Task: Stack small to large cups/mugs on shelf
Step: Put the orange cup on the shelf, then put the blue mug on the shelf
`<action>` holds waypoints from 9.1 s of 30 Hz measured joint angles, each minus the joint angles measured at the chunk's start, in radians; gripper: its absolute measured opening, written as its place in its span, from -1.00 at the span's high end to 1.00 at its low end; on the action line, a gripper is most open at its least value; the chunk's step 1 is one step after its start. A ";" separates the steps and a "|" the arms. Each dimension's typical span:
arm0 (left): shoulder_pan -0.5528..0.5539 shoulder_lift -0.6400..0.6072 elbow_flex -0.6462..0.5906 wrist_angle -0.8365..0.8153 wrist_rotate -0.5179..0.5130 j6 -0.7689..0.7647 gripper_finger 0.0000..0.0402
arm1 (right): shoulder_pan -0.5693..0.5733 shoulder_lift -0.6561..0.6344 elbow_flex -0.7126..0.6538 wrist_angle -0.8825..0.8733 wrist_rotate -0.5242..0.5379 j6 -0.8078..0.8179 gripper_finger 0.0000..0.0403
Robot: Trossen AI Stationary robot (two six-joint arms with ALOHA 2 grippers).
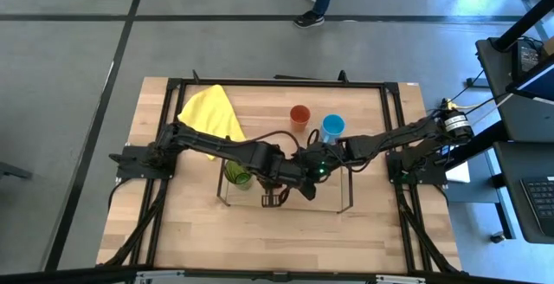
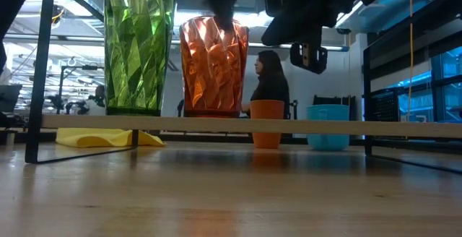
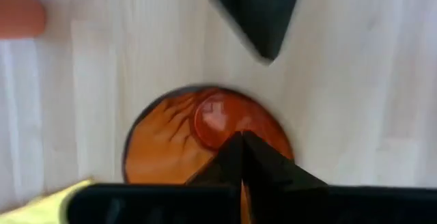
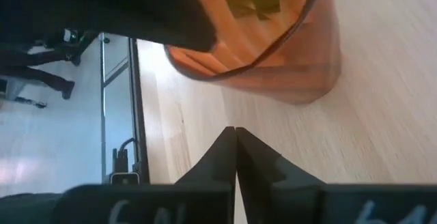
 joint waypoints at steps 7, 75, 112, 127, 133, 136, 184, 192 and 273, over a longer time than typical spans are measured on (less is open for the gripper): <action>-0.026 -0.002 0.192 -0.016 -0.043 0.001 0.89 | 0.000 -0.037 0.001 0.038 0.001 -0.121 0.94; 0.115 -0.311 0.242 0.152 0.153 0.096 0.54 | -0.507 0.173 0.314 -0.556 0.130 -0.998 0.13; 0.113 -0.310 0.242 0.088 0.085 0.113 0.54 | -0.394 0.198 0.312 -0.646 0.159 -0.922 0.95; 0.092 -0.309 0.193 0.091 -0.008 0.107 0.54 | -0.175 0.033 0.312 -0.713 0.324 -0.885 0.95; 0.089 -0.309 0.118 0.102 -0.008 0.059 0.54 | -0.054 -0.014 0.312 -0.736 0.351 -0.785 0.95; 0.067 -0.309 0.093 0.114 -0.011 0.033 0.54 | -0.001 -0.020 0.312 -0.734 0.349 -0.705 0.95; -0.159 -0.310 0.082 0.184 -0.151 -0.156 0.54 | 0.142 0.079 0.313 -0.601 0.192 -0.574 0.91; -0.159 -0.310 0.082 0.183 -0.151 -0.152 0.54 | 0.135 0.091 0.313 -0.619 0.234 -0.578 0.88; -0.259 -0.310 0.082 0.515 -0.098 -0.024 0.54 | -0.210 0.093 0.866 -1.336 0.175 -0.494 0.59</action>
